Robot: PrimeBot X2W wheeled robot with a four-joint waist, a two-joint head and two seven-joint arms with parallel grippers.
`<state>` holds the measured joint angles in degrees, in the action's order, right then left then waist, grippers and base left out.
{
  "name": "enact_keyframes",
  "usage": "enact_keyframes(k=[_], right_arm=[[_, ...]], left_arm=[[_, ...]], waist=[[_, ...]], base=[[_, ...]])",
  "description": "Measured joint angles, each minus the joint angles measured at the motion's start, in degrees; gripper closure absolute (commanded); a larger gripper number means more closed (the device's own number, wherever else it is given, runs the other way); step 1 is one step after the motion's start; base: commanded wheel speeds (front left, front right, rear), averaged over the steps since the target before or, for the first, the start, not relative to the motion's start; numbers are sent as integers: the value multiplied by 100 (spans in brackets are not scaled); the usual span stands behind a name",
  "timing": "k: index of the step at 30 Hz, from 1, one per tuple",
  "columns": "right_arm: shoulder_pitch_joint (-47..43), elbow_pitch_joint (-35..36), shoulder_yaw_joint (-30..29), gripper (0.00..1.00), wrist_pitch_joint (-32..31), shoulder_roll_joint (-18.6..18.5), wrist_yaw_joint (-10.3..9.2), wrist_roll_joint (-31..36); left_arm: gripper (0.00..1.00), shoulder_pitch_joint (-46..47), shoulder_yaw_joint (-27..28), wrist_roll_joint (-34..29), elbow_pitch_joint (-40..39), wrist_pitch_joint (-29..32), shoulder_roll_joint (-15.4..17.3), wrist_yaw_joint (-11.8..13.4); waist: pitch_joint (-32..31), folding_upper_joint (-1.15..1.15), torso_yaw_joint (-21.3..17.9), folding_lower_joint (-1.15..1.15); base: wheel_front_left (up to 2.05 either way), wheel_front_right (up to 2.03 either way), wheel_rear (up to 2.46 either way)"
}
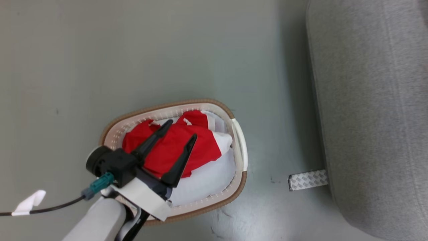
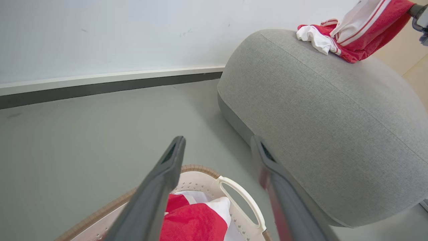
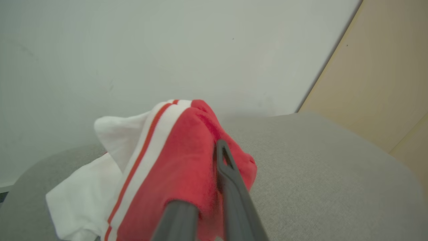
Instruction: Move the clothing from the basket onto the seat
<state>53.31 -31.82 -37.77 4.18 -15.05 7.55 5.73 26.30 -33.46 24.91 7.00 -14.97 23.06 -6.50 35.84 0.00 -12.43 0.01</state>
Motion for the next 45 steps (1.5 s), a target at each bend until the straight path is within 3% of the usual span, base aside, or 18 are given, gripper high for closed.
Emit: enact_keyframes(k=[5,12,28,38,45], right_arm=[[-431,-634,-138,0,639,339,1,83],[-1284,-964,115,0,1007,409,0,145],[-3347,1027,1630,0,1098,992,0,-528],[-4299,1450,2865,0,1098,1114,0,-947],[-4785,1441,3287,0,1098,1193,0,-971]], left_arm=[[0,-219,55,58,179,-9,-49,73],[0,-515,249,136,371,-15,-281,153],[0,-1774,1635,-215,547,-16,-1096,149],[0,-2386,2521,-647,611,-16,-1544,71],[0,-2663,2796,-925,710,-16,-1767,-3]], waist=[[-245,0,-66,0],[-805,0,-106,-1],[-2515,0,133,-2],[-3364,0,512,-3],[-3651,0,867,-2]], base=[[0,0,0],[0,0,0],[0,0,0],[0,0,0],[0,0,0]])
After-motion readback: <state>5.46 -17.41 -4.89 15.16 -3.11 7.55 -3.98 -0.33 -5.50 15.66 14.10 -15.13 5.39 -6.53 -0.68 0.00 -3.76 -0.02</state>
